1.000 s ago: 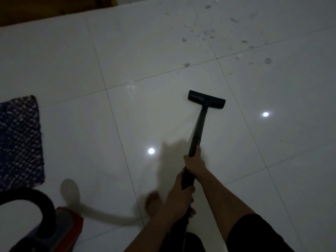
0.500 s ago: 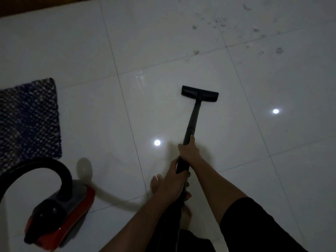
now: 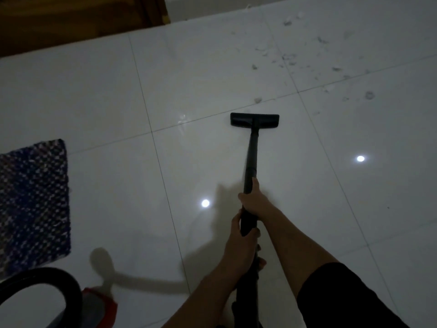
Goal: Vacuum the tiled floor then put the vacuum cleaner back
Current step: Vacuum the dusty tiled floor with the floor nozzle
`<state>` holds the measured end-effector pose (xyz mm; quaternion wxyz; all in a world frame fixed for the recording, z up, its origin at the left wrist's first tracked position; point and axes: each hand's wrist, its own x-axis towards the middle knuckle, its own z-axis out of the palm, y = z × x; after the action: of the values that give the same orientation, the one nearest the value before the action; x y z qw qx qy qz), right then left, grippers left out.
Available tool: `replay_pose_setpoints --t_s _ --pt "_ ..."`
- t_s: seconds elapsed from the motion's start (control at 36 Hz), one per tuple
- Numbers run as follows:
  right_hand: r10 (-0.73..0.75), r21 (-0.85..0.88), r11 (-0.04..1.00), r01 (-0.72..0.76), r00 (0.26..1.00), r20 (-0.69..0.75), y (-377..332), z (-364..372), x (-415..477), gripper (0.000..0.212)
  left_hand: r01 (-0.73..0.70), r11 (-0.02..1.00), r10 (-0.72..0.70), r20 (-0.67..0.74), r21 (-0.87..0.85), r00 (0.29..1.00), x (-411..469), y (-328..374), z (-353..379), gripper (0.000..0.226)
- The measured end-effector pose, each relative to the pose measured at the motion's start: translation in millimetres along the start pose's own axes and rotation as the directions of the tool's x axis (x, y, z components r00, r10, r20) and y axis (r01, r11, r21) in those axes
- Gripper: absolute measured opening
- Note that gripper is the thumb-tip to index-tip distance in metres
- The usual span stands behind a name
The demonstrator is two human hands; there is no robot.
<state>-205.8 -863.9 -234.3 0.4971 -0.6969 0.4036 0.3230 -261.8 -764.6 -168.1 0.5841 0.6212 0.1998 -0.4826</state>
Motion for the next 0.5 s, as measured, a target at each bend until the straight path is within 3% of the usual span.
replay_pose_setpoints --t_s 0.5 --pt "-0.037 -0.128 0.991 0.042 0.998 0.042 -77 -111 106 0.079 0.007 0.994 -0.012 -0.039 -0.11 0.999 115 101 68 0.054"
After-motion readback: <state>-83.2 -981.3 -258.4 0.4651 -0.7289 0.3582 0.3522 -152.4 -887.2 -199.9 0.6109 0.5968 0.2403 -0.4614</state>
